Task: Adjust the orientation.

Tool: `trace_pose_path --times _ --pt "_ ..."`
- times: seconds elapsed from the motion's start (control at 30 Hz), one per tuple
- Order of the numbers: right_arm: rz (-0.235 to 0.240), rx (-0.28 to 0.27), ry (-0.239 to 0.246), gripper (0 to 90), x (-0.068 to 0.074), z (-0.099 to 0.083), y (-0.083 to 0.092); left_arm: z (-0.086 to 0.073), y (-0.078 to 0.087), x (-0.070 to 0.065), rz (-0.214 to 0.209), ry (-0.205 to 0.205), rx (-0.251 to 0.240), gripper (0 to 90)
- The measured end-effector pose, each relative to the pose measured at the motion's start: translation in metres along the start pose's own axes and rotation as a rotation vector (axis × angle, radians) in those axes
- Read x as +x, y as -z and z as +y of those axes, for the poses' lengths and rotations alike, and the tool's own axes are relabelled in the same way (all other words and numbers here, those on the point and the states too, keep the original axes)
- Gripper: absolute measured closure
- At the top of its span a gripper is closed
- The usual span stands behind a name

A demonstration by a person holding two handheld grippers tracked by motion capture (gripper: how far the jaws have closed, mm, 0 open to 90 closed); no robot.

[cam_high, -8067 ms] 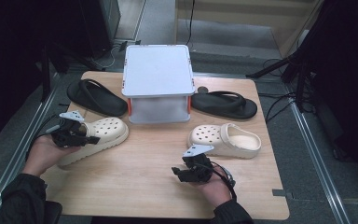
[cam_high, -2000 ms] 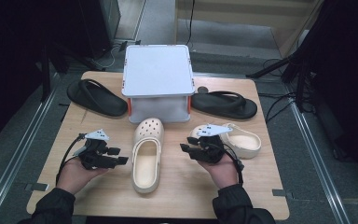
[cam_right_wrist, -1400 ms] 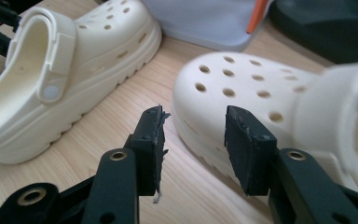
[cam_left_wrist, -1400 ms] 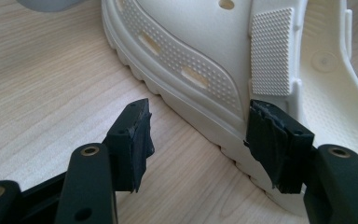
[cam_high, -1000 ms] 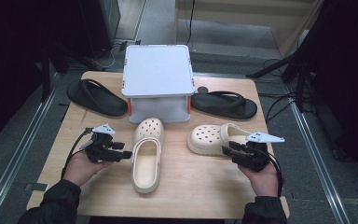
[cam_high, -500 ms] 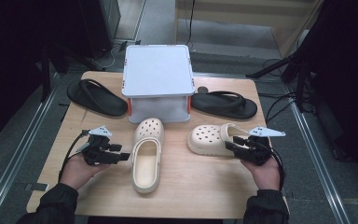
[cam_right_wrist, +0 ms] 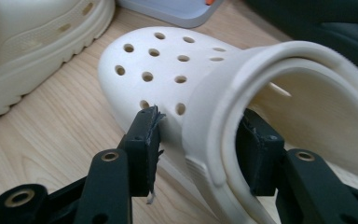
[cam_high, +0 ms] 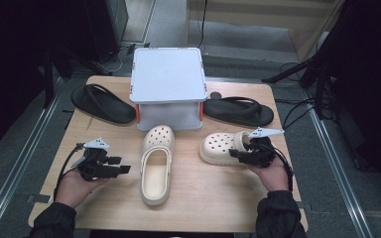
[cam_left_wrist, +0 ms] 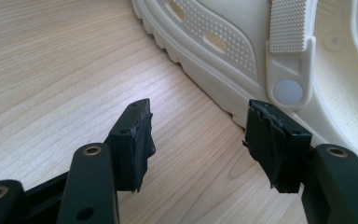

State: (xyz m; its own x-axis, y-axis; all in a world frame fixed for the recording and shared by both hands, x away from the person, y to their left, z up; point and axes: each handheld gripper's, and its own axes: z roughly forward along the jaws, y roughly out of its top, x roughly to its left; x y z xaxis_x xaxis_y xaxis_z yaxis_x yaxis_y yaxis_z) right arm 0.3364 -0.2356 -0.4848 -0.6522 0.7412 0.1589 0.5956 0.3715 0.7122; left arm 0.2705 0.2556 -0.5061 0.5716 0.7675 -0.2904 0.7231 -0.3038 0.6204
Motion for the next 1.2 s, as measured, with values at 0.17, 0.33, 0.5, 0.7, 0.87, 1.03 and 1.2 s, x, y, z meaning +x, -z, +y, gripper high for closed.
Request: trace_pose_path --times 0.17,0.33,0.5,0.7,0.87,1.03,1.2 --pt "0.082 -0.002 -0.019 66.6 -0.005 0.003 -0.002 -0.002 0.002 0.000 0.003 0.008 -0.002 41.5" --pt "0.107 0.042 -0.063 75.5 -0.002 0.010 -0.002 -0.003 0.003 0.001 0.006 0.012 -0.004 41.4" --pt "0.091 -0.004 -0.081 76.4 0.007 0.018 0.003 -0.003 0.003 0.000 0.005 0.014 -0.009 41.5" --pt "0.084 -0.036 -0.089 76.3 0.027 0.032 -0.007 -0.002 0.004 -0.001 0.005 0.001 -0.016 41.5" --pt "0.090 -0.029 -0.126 76.1 0.047 0.043 -0.023 -0.002 0.004 -0.002 -0.003 -0.005 -0.018 41.5" --pt "0.063 -0.018 -0.134 76.0 0.062 0.047 -0.034 -0.002 0.004 -0.005 -0.010 -0.019 -0.028 41.6" --pt "0.041 0.017 -0.160 75.8 0.066 0.046 -0.046 0.000 0.003 -0.006 -0.015 -0.024 -0.035 41.7"
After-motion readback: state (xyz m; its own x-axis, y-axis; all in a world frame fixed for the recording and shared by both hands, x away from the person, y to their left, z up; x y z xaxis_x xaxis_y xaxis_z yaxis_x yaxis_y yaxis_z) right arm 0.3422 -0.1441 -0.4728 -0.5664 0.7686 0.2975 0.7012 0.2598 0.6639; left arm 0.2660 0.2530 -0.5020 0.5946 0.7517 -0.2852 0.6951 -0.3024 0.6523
